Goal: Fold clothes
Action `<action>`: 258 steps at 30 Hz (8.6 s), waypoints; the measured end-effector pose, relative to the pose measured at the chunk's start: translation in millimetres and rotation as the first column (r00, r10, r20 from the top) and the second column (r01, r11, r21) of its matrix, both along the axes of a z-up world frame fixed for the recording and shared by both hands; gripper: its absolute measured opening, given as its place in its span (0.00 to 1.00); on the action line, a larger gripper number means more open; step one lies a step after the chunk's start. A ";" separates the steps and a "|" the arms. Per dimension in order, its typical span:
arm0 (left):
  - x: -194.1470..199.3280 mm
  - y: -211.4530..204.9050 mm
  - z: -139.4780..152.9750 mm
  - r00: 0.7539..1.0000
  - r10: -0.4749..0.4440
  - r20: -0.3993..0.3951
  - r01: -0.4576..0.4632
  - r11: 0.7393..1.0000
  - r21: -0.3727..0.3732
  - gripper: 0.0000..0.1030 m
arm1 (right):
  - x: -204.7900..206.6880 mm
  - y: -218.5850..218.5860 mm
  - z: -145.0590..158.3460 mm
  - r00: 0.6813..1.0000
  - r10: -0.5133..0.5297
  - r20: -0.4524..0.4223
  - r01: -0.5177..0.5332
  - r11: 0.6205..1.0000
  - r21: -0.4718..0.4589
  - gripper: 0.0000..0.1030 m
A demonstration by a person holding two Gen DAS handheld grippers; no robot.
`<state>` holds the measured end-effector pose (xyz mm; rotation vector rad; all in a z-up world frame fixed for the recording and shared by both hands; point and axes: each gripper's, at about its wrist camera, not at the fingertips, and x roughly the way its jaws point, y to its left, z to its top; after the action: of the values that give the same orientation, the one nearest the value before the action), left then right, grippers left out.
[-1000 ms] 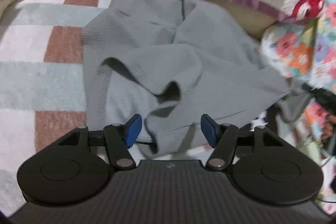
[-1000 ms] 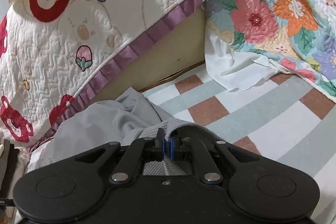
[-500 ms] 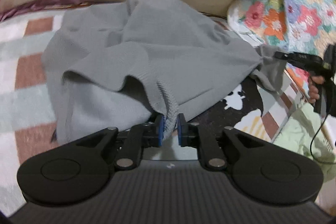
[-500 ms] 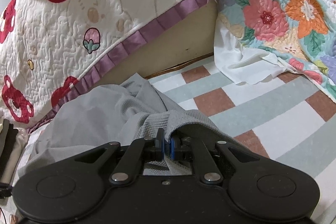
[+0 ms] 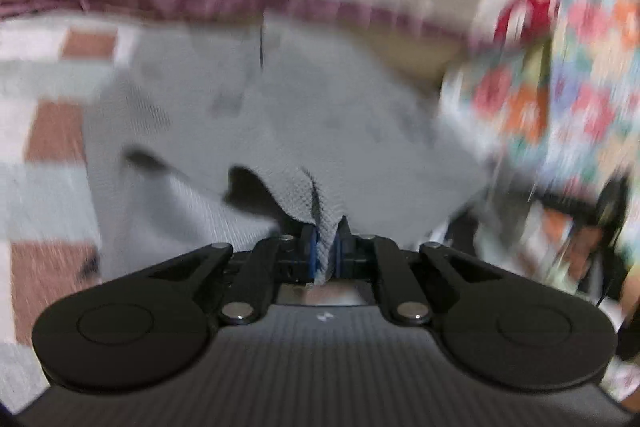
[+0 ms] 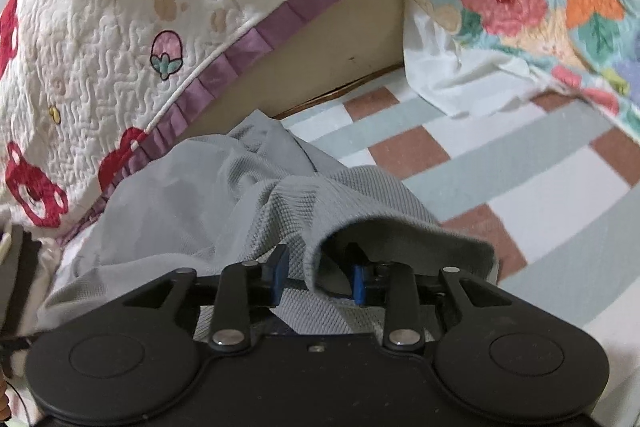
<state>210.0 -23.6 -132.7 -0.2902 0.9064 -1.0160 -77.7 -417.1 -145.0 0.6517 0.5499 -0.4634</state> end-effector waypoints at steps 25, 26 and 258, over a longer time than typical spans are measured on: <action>-129.4 17.1 90.2 0.846 0.272 0.459 -0.306 0.952 -0.001 0.06 | -53.1 24.9 113.0 0.928 0.122 0.352 -0.043 0.974 -0.224 0.04; -137.8 19.9 89.3 0.847 0.282 0.451 -0.323 0.946 0.014 0.06 | -62.3 28.1 113.2 0.931 0.135 0.339 -0.057 0.972 -0.229 0.04; 2.1 -395.7 -20.6 0.803 -0.498 0.328 0.417 0.862 0.288 0.02 | 2.0 -121.6 -17.2 1.000 -0.022 0.005 0.022 1.000 -0.008 0.02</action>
<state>212.1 -419.4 -153.4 0.3246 0.7125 -1.3590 -75.7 -538.7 -162.1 0.6518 0.5370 -0.4840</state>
